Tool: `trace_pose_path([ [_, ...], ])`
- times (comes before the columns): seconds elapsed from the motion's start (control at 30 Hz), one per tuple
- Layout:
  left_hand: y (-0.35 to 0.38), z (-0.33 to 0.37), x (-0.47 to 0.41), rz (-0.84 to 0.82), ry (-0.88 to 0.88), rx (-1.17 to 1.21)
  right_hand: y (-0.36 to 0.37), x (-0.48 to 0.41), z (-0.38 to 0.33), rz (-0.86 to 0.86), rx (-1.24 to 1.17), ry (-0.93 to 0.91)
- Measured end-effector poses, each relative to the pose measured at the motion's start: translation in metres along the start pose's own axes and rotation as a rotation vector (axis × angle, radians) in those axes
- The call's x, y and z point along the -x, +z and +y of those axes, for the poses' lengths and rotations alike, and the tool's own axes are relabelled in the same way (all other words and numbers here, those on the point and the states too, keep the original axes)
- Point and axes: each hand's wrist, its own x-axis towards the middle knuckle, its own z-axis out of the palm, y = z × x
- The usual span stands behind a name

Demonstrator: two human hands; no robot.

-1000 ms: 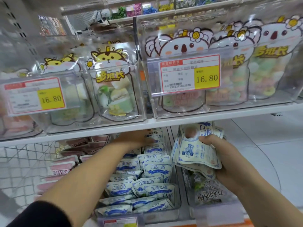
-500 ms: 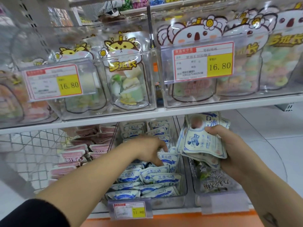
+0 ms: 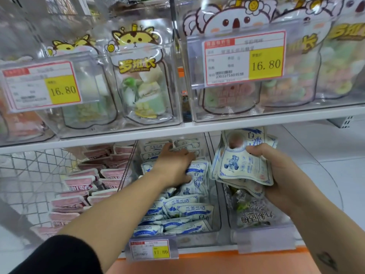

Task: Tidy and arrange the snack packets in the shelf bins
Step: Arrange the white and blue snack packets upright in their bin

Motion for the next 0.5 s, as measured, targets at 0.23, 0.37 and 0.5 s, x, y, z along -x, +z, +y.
trace_pose_path([
  [0.23, 0.003, 0.000, 0.005, 0.035, 0.000, 0.008, 0.008, 0.001, 0.004, 0.013, 0.022, -0.054],
  [0.37, -0.013, -0.003, 0.001, -0.123, -0.053, 0.145, 0.028, 0.004, 0.009, -0.051, 0.052, -0.121],
  [0.5, -0.031, -0.001, 0.006, -0.122, -0.147, 0.309, 0.050, -0.008, 0.020, -0.068, 0.409, -0.307],
])
